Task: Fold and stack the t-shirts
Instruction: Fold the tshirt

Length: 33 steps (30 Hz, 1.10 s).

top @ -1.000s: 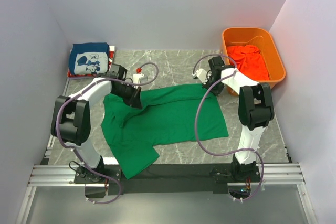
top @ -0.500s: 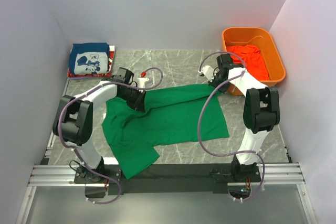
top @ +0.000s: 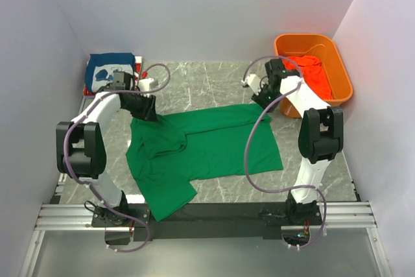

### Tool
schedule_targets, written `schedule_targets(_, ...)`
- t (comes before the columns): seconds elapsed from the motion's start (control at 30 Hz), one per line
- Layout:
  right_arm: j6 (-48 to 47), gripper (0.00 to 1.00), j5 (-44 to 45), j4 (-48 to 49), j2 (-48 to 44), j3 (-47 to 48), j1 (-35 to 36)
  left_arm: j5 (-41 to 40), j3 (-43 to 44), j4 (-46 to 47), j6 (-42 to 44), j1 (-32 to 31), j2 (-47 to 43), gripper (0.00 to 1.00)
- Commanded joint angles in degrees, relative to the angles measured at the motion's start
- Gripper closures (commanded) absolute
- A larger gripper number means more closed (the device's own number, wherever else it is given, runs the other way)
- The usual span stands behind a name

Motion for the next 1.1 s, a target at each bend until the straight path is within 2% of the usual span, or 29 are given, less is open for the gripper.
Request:
schedule_targets(0.0, 5.81, 0.62, -2.16, -1.41, 1.96, 6.31, 2.34, -6.38, 3.93, 1.81, 1.04, 1.31, 1.72, 0.53)
schedule_targets(0.17, 10.47, 0.68, -0.5, -0.71, 8.29, 11.23, 5.5, -7.18, 7.37, 0.67, -0.1, 2.54, 8.14, 0.57)
schedule_targets(0.3, 12.24, 0.76, 1.7, -2.11, 13.38, 13.17, 6.65, -12.44, 7.28, 1.19, -0.37, 2.72, 11.22, 0.59)
schedule_targets(0.4, 12.5, 0.77, 3.81, -2.12, 14.89, 12.82, 6.82, -15.17, 7.98, 1.11, -0.45, 5.09, 14.56, 0.6)
schedule_targets(0.57, 14.52, 0.75, 10.22, 0.69, 17.96, 13.25, 6.74, -19.57, 14.74, 1.9, 1.3, 7.03, 20.53, 0.6)
schedule_targets(0.6, 15.57, 0.73, 11.19, 0.96, 18.66, 14.13, 6.82, -19.58, 18.84, 1.29, 1.39, 7.11, 22.02, 0.6)
schedule_targets(0.83, 18.48, 0.66, 15.24, 1.75, 27.27, 29.31, 6.82, -17.12, 37.23, -2.23, 0.95, 7.11, 33.8, 0.57)
schedule_targets(0.97, 17.78, 0.56, 12.7, -1.93, 28.78, 34.18, 6.91, -14.05, 40.59, -3.46, 2.09, 7.47, 33.03, 0.53)
schedule_targets(1.0, 17.34, 0.52, 10.43, -2.38, 26.17, 32.0, 6.82, -11.43, 39.55, -3.64, 2.44, 7.99, 31.98, 0.53)
schedule_targets(1.07, 17.16, 0.51, 9.1, -0.89, 22.21, 27.43, 6.91, -8.51, 37.35, -3.29, 3.76, 8.34, 27.42, 0.51)
